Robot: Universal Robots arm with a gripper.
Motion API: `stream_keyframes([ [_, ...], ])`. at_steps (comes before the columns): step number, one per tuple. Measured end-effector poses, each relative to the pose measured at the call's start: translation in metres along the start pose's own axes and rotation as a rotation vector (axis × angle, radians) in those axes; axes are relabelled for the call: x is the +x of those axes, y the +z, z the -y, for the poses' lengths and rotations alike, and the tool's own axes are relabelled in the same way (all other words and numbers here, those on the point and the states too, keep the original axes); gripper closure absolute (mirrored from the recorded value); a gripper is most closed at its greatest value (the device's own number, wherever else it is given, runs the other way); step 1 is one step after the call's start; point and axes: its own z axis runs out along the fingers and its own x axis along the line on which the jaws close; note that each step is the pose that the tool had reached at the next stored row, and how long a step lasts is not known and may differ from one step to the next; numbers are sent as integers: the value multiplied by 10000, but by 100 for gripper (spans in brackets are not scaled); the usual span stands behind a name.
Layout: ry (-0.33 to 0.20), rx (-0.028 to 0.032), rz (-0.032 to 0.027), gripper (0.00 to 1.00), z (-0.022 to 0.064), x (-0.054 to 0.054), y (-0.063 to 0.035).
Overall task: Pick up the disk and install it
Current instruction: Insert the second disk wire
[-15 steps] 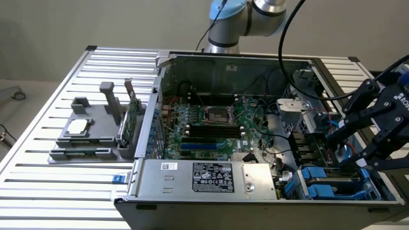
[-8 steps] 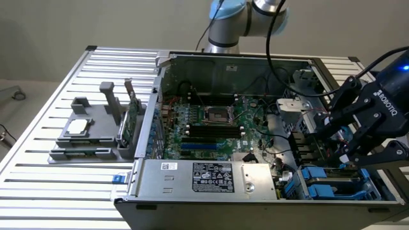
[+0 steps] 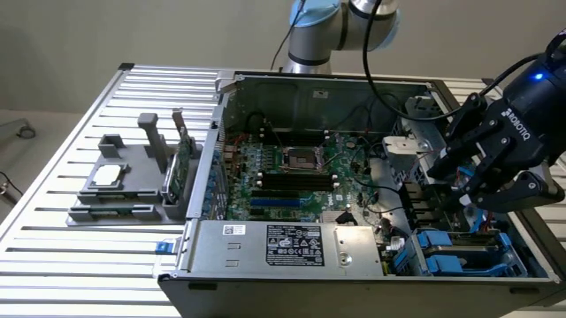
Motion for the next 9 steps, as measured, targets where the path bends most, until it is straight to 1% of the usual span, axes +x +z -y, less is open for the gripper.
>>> stream_keyframes([
  [2, -4, -71, -2, 46, -4, 0, 0],
  [4, -6, -170, -1, 46, -5, 1, -1],
  [6, -7, -325, 17, 46, -6, 3, 0],
  [9, 7, -584, 87, 46, -7, 10, 4],
])
